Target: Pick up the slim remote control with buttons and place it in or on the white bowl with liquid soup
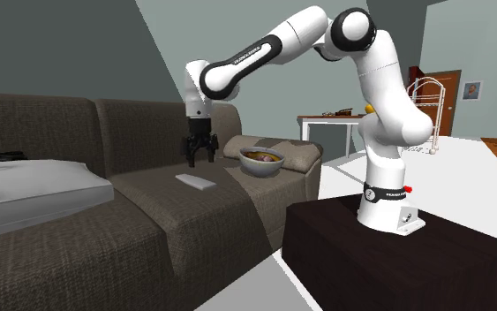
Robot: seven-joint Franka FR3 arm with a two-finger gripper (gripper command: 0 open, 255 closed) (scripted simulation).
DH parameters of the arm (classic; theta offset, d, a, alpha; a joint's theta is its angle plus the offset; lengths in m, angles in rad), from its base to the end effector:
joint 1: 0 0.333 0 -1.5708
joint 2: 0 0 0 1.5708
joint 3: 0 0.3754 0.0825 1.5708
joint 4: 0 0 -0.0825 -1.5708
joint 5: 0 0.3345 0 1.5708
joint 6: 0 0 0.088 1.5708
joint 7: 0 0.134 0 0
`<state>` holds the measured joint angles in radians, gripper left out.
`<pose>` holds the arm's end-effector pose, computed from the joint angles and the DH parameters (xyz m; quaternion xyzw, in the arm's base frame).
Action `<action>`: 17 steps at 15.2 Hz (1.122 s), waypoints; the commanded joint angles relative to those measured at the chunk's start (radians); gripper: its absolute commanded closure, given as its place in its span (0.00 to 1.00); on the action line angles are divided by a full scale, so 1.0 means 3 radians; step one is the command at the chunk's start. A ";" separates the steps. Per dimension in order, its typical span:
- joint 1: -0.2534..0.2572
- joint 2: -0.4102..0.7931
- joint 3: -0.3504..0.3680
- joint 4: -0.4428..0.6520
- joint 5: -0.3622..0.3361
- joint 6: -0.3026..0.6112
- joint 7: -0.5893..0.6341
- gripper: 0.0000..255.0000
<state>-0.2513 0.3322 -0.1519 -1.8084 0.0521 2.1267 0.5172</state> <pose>0.5682 -0.2286 0.4168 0.8915 -0.4530 -0.0047 0.0029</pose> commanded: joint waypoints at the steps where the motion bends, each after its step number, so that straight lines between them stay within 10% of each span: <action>1: -0.0056 0.0195 -0.0041 0.0194 0.0045 0.0005 0.0070 0.00; 6: -0.0195 0.0671 -0.0113 0.0689 0.0161 -0.0011 0.0217 0.00; 17: -0.0210 0.0839 -0.0090 0.0599 0.0196 0.0245 0.0196 0.00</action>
<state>-0.3143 0.5834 -0.1791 -1.6287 0.1109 2.1992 0.5758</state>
